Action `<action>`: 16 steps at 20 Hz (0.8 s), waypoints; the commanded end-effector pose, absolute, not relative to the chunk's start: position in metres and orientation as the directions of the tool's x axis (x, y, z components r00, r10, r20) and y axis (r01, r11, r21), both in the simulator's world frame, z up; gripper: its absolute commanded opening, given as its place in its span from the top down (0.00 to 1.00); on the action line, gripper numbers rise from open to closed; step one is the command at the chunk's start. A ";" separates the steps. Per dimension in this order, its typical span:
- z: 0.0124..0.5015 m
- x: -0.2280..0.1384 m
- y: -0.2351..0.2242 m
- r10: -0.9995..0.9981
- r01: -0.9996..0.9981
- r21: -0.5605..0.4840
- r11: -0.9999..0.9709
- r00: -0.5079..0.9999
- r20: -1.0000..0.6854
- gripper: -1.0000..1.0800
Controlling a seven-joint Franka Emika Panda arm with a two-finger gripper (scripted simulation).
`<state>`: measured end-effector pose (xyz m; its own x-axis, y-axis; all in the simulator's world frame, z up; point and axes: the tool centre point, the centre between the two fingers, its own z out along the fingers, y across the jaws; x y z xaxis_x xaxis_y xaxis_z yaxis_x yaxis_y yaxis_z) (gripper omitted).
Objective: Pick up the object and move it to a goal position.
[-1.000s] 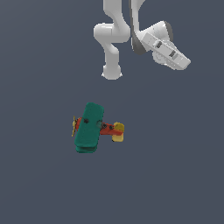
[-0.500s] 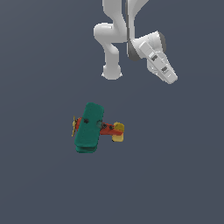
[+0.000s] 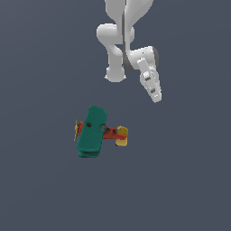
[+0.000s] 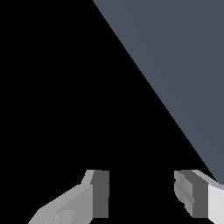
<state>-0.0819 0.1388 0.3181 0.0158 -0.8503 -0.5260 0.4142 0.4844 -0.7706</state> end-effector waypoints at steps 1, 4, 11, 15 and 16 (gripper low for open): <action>0.298 -0.081 0.127 -0.888 0.386 -0.824 0.416 -0.023 -0.459 0.38; 0.274 -0.081 0.110 -0.924 0.346 -0.878 0.330 -0.070 -0.376 0.38; 0.219 -0.086 0.062 -0.971 0.227 -0.966 0.124 -0.173 -0.165 0.38; 0.192 -0.092 0.033 -0.974 0.151 -0.988 0.017 -0.219 -0.050 0.38; 0.186 -0.094 0.026 -0.973 0.133 -0.991 -0.006 -0.228 -0.025 0.38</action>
